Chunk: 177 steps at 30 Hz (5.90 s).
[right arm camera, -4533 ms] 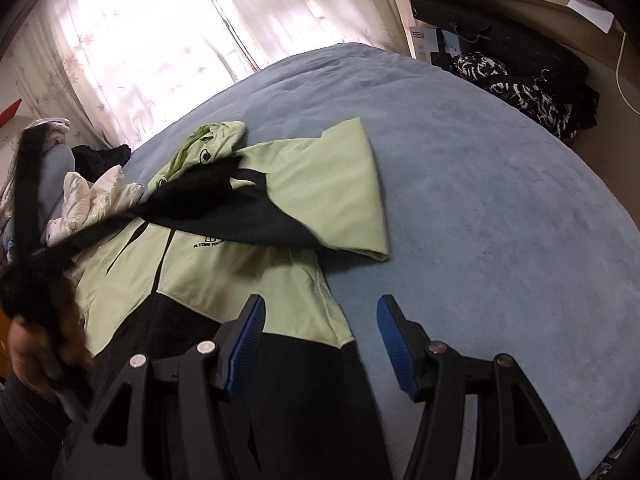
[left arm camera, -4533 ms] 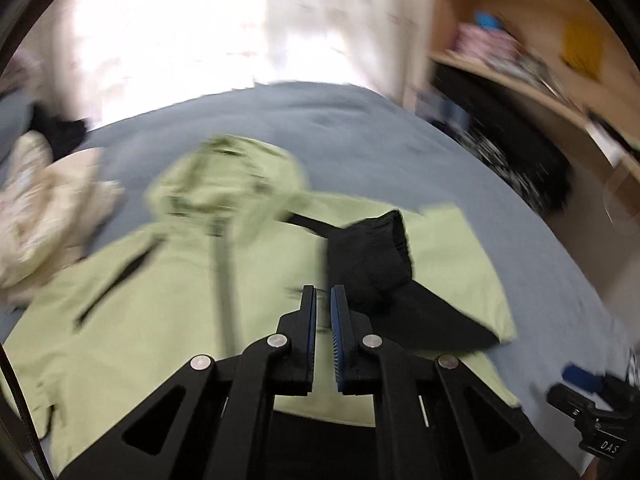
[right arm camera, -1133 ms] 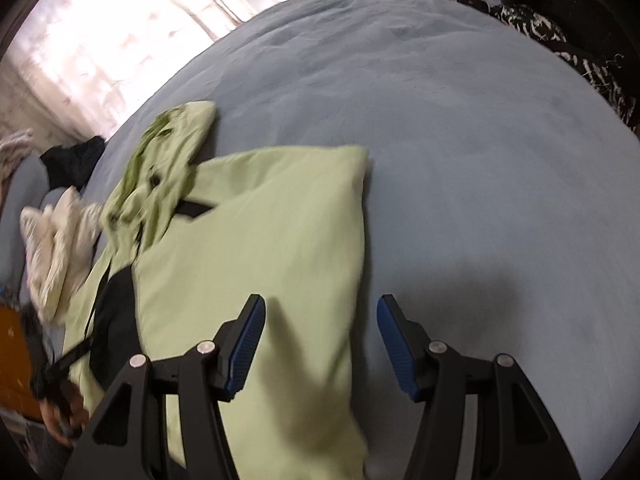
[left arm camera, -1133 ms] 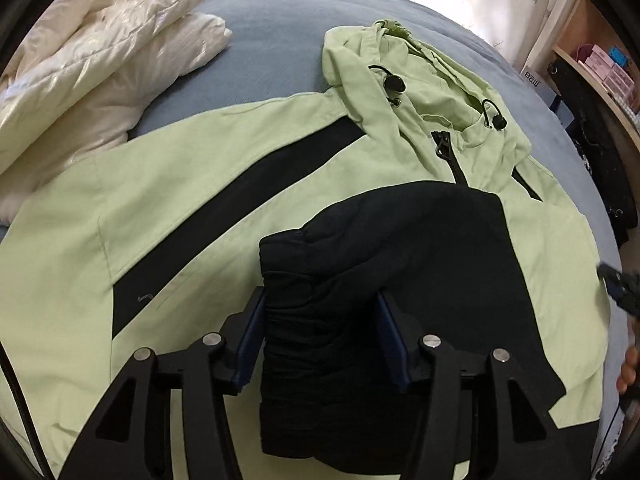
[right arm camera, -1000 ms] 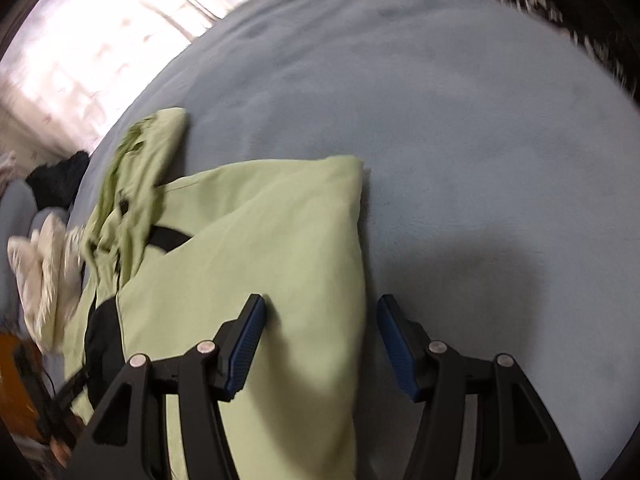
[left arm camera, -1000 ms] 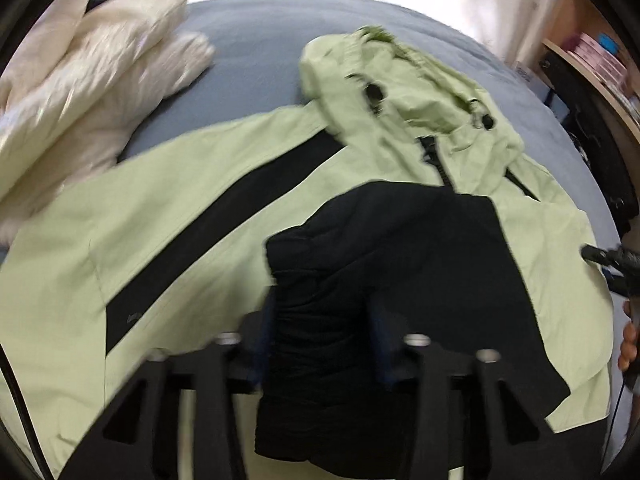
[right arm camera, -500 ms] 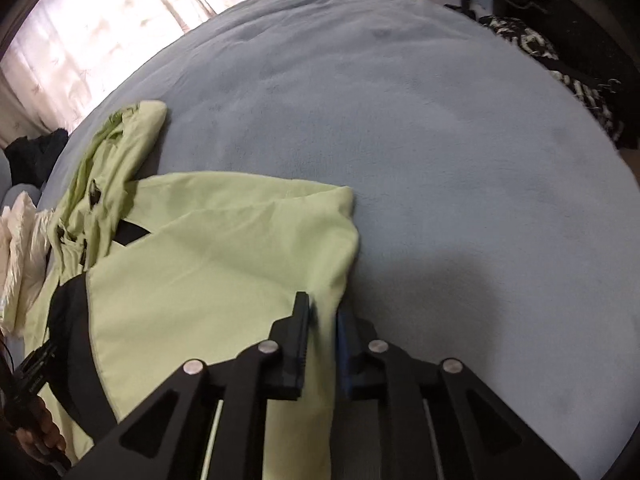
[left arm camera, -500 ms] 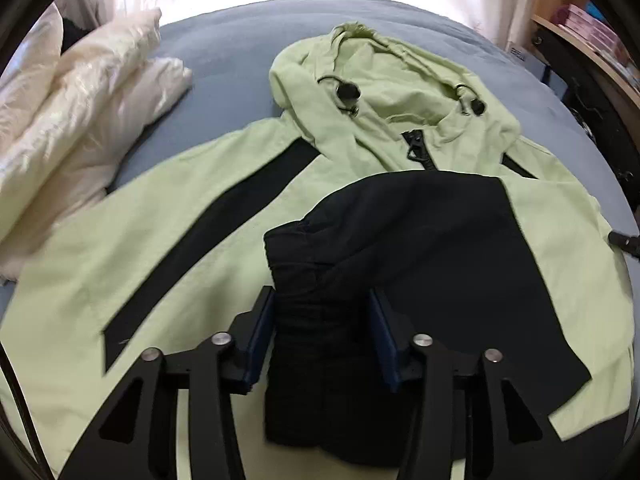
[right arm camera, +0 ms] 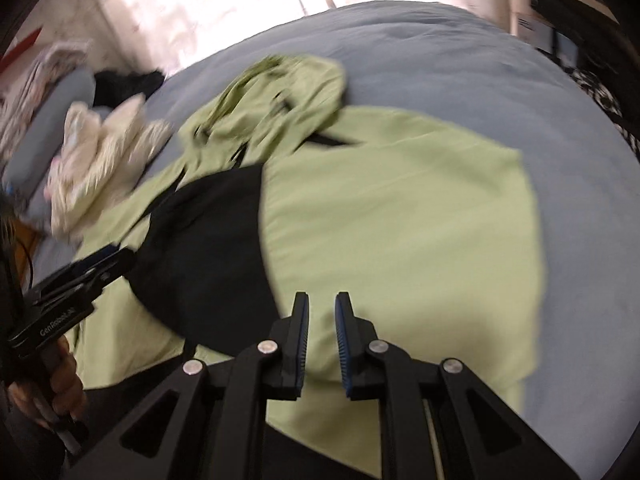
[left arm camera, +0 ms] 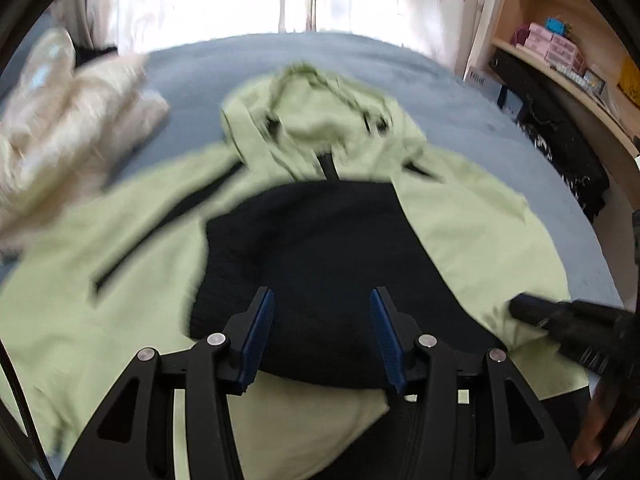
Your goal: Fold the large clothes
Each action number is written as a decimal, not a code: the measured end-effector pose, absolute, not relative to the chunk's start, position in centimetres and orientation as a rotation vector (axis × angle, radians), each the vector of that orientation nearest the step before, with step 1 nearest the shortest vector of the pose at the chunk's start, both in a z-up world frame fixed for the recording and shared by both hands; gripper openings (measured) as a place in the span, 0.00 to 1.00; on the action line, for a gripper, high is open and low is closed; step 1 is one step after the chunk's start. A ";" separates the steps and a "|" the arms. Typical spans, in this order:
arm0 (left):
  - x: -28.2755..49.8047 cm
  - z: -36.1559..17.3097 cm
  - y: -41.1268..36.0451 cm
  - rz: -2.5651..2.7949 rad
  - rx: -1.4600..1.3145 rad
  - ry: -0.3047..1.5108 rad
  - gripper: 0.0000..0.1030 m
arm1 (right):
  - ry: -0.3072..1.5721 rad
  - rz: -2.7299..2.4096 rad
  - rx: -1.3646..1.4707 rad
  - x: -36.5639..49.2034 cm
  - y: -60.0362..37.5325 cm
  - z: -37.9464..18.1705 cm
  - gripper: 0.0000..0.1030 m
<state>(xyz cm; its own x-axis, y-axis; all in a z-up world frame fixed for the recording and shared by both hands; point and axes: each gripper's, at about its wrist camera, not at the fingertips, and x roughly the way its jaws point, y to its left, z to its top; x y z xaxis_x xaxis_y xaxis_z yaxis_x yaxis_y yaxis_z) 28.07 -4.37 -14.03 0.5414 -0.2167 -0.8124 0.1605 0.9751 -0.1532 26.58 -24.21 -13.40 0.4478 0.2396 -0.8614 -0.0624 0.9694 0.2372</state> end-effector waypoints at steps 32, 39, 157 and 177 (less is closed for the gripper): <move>27.0 -16.0 -4.9 -0.157 0.002 1.016 0.59 | 1.114 -0.113 0.170 23.9 -32.1 -15.1 0.09; 32.8 -14.2 -4.4 -0.109 -0.014 0.926 0.59 | 1.086 -0.049 0.161 26.2 -29.3 -13.9 0.09; 20.0 -10.1 4.9 -0.184 -0.018 0.804 0.06 | 1.052 0.231 0.293 14.0 -12.6 -13.3 0.48; 14.4 -10.9 13.1 -0.113 -0.221 0.903 0.82 | 0.994 0.418 0.219 17.0 -9.1 -10.6 0.48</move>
